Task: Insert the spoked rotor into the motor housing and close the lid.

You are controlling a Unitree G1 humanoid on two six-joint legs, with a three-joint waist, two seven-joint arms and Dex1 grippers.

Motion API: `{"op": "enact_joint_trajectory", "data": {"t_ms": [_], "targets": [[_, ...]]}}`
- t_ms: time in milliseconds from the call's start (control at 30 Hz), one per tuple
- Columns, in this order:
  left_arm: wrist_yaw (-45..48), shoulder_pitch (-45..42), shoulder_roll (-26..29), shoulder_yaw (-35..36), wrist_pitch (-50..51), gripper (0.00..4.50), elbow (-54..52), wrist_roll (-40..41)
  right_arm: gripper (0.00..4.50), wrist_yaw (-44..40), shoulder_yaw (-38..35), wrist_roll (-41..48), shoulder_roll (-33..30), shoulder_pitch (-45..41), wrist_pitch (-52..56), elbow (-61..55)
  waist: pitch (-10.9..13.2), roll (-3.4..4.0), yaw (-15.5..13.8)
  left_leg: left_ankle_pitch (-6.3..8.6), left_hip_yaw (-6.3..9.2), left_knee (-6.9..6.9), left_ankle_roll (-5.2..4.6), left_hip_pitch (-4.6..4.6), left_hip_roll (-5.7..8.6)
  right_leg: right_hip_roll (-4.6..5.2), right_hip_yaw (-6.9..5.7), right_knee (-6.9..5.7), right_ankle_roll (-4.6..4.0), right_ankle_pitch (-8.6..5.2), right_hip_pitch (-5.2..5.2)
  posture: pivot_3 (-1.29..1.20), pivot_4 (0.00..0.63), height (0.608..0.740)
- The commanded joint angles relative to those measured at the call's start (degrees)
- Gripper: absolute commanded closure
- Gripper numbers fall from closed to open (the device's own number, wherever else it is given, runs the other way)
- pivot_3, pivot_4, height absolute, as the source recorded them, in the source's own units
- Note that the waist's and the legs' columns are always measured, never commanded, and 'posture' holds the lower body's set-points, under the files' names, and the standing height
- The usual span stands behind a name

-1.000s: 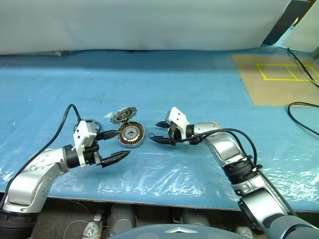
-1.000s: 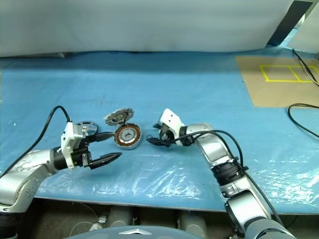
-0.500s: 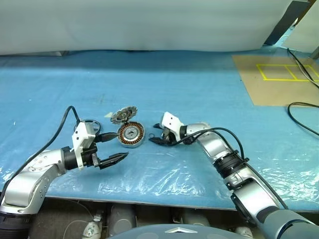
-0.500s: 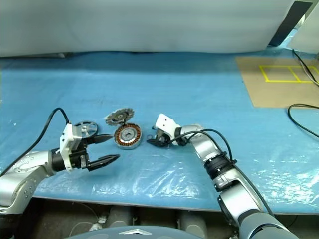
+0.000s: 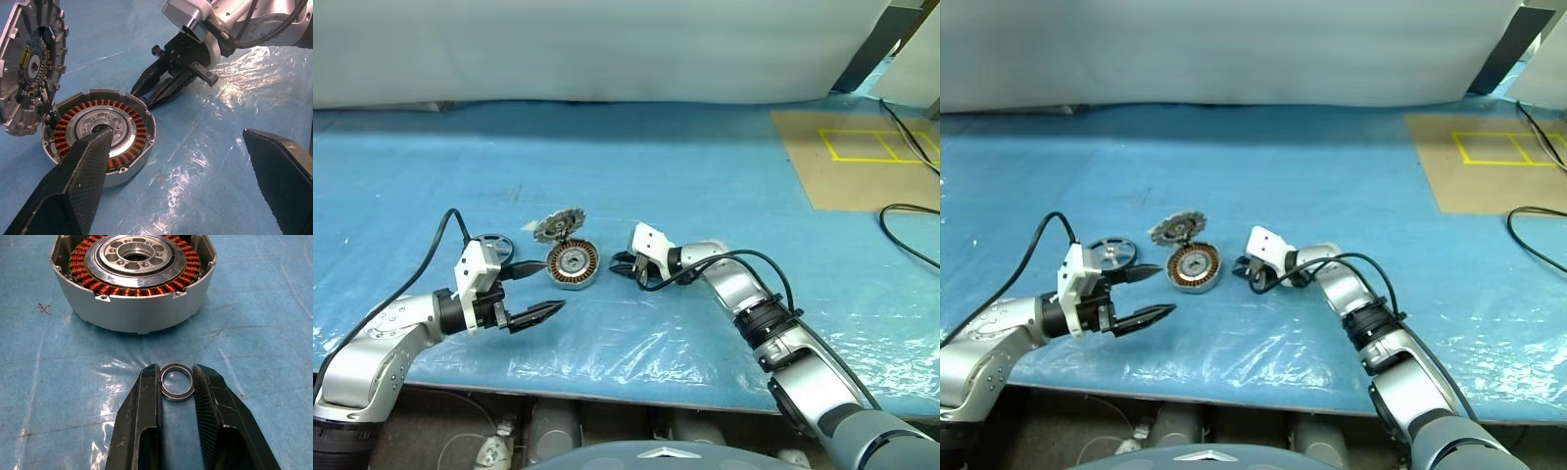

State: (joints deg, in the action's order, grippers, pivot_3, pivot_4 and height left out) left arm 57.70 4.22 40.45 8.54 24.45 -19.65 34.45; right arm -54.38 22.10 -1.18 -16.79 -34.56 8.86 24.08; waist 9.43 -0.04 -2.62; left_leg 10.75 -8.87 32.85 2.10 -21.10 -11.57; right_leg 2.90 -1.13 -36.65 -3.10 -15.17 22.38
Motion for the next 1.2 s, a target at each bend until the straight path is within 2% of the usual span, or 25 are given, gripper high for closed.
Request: {"op": "enact_joint_trajectory", "data": {"t_ms": [33,167,333,500,833,1200], "targets": [[0.33,-0.36,0.83,1.19,0.59,0.0,-1.44,1.24,3.94,-2.98,-2.98,4.12,-0.9,-0.28,4.89,-6.03,0.0,0.0,0.0,0.0,0.0,0.0,0.0,-0.03,0.0,0.0,0.0,0.01,0.0,0.0,0.02,0.0,0.15,0.74],[0.82,0.64,1.24,1.4,0.88,0.0,-1.87,1.46,3.94,-7.68,-4.45,9.11,-2.2,-0.78,10.36,-14.13,0.01,0.0,0.06,-0.03,-0.01,-0.07,0.03,-0.27,-0.01,-0.02,0.0,0.04,0.0,0.0,0.27,0.0,0.15,0.74],[0.16,0.68,0.28,1.16,-0.59,0.0,-1.54,0.66,3.94,-8.57,-2.44,9.13,-0.95,-2.56,12.31,-15.93,0.01,0.0,0.1,-0.03,0.0,-0.19,0.05,-0.29,-0.03,-0.04,-0.03,0.04,-0.05,-0.03,0.35,0.0,0.15,0.74],[-0.33,0.32,-0.37,1.08,-1.33,0.0,-1.31,0.16,3.94,-7.92,1.65,6.28,3.05,-5.31,10.98,-11.73,0.01,0.0,0.25,-0.04,-0.01,-0.2,0.07,-0.31,-0.05,-0.04,-0.03,0.04,-0.09,-0.05,0.41,0.0,0.15,0.74],[-0.87,3.12,-1.23,1.09,-4.54,0.0,-1.06,-2.16,3.94,-3.97,2.77,2.98,10.32,-10.31,5.9,-0.65,0.01,0.0,0.19,-0.1,0.0,-0.21,0.17,-0.44,-0.04,-0.02,-0.05,0.08,-0.09,-0.06,0.51,0.0,0.15,0.74],[-2.1,3.21,-2.46,0.9,-6.5,0.0,-0.39,-3.34,3.94,-3.87,2.51,0.27,11.35,-12.04,2.28,5.87,0.01,0.0,0.24,-0.1,-0.01,-0.2,0.18,-0.45,-0.05,-0.02,-0.07,0.06,-0.09,-0.06,0.51,0.0,0.15,0.74]]}}
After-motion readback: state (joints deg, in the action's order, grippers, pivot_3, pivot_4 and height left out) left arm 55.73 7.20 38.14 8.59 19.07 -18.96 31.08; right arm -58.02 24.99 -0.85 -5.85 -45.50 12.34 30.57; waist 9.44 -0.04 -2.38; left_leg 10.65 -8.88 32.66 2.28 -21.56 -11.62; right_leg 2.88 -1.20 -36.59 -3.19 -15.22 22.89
